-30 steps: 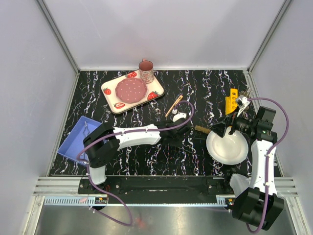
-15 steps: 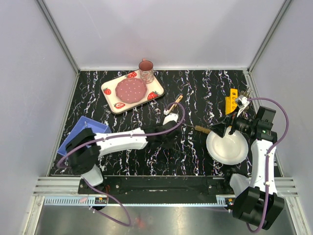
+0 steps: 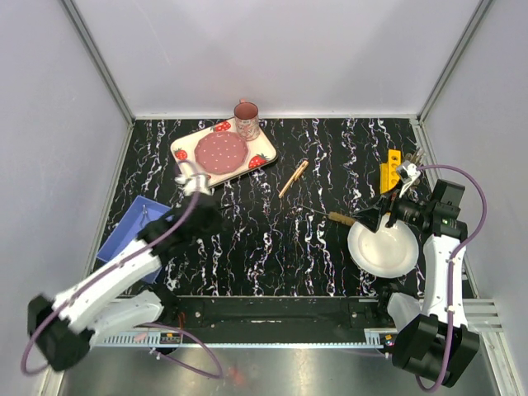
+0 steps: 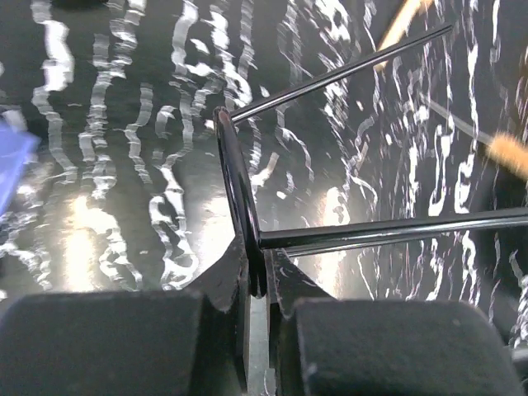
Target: Organize the chemistry lab equipment
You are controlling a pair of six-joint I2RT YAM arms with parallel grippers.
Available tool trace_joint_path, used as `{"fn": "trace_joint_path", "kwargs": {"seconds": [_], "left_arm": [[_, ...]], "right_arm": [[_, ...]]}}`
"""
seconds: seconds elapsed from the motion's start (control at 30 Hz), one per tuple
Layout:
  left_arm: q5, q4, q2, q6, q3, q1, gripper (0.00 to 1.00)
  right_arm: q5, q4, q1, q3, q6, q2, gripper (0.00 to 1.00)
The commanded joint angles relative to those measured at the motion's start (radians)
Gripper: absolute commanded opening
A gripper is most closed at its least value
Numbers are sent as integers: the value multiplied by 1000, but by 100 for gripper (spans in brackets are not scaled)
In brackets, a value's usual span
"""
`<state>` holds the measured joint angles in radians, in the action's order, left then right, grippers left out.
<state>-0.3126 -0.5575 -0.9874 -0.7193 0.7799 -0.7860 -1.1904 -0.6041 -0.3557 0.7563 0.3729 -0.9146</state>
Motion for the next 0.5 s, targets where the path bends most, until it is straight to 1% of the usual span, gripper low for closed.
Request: {"fn": "trace_joint_path", "kwargs": {"seconds": [0.0, 0.03, 0.07, 0.13, 0.17, 0.23, 0.27, 0.33, 0.37, 0.43, 0.47], "left_arm": [[-28, -44, 266, -6, -50, 207, 0], [-36, -57, 300, -3, -54, 247, 0], [-40, -68, 325, 13, -53, 325, 0], [-34, -108, 363, 40, -44, 405, 0], [-17, -125, 362, 67, -31, 486, 0], [9, -162, 326, 92, -18, 572, 0], [45, -179, 311, 110, -4, 659, 0], [93, -180, 270, 119, 1, 744, 0], [127, -180, 260, 104, -1, 822, 0], [153, -179, 230, 75, -4, 892, 0], [188, -176, 214, 58, -5, 951, 0]], "right_arm": [[-15, -6, 4, 21, 29, 8, 100], [-15, -6, 6, 21, 29, 10, 100], [-14, -9, 6, 23, 32, 10, 100], [-14, -11, 4, 23, 32, 11, 100], [-15, -13, 6, 23, 34, 10, 100], [-15, -14, 6, 25, 35, 10, 100], [-17, -14, 4, 26, 35, 10, 100], [-15, -16, 6, 25, 38, 10, 100], [-15, -17, 6, 25, 40, 11, 100], [-12, -19, 4, 25, 41, 13, 100], [-8, -20, 6, 25, 43, 13, 100]]}}
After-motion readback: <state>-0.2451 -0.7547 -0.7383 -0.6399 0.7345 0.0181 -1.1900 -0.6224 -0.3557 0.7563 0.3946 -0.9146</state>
